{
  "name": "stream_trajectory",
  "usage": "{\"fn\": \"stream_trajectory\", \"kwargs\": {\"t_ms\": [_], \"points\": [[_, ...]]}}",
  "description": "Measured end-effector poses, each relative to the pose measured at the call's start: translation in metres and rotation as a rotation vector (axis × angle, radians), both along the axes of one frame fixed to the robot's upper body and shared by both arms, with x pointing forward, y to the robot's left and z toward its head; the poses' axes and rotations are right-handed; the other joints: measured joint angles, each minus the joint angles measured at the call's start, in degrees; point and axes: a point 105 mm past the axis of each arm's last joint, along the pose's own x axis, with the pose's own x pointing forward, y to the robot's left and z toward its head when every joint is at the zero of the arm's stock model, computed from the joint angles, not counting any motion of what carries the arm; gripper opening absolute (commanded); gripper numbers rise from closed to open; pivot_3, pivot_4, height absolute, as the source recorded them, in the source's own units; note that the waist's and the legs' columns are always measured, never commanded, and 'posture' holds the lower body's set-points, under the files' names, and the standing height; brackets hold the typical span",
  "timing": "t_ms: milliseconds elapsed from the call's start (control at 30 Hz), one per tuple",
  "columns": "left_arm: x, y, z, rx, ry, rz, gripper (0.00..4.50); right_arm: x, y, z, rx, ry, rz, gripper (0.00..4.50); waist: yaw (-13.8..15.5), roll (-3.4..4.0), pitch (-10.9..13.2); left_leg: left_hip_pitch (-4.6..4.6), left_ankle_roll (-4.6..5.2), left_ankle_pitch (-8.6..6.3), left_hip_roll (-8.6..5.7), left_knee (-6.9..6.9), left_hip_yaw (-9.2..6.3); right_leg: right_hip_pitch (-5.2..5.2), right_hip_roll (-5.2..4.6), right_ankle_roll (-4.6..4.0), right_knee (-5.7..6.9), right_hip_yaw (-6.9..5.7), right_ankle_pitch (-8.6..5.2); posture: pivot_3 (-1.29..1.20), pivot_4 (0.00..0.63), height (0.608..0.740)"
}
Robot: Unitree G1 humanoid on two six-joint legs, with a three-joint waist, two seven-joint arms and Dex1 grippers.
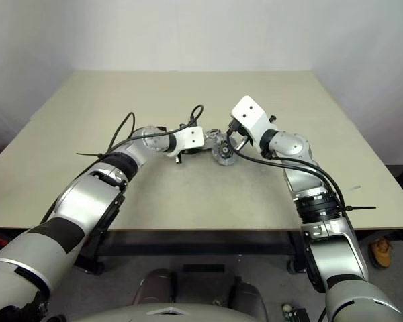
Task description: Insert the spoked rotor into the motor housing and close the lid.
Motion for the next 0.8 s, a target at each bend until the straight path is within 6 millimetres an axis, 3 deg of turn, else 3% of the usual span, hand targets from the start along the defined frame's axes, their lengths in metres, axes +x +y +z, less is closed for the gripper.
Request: {"fn": "stream_trajectory", "kwargs": {"t_ms": [267,467,633,800], "points": [[-0.012,-0.022,0.01,-0.056,0.116,-0.079,0.99,0.001,-0.001,0.001,0.001,-0.008,-0.011,0.0,-0.02,-0.01,0.01,-0.03,0.07,-0.04,-0.02,-0.04,0.0,0.0,-0.06,0.01,-0.08,-0.02,0.0,0.0,0.0,0.74],[-0.034,-0.053,0.016,-0.114,0.256,-0.188,0.99,0.001,-0.002,0.001,-0.001,-0.011,-0.016,0.0,-0.04,-0.02,0.03,-0.07,0.18,-0.1,-0.14,-0.04,0.06,-0.01,-0.26,0.01,-0.1,-0.05,0.0,0.0,0.0,0.74],[-0.06,-0.073,0.005,-0.126,0.369,-0.267,0.99,0.002,-0.004,0.002,-0.004,-0.017,-0.026,0.0,-0.27,-0.02,0.04,-0.04,0.41,-0.23,-0.13,-0.04,0.08,-0.01,-0.27,0.01,-0.09,-0.05,-0.01,0.0,0.0,0.74],[-0.07,-0.069,-0.012,-0.091,0.413,-0.263,0.99,0.002,-0.007,0.003,-0.007,-0.023,-0.037,0.0,-0.55,0.0,0.06,0.02,0.4,-0.22,-0.05,-0.04,0.09,-0.02,-0.18,0.01,-0.07,-0.04,-0.01,0.0,0.0,0.74]]}}
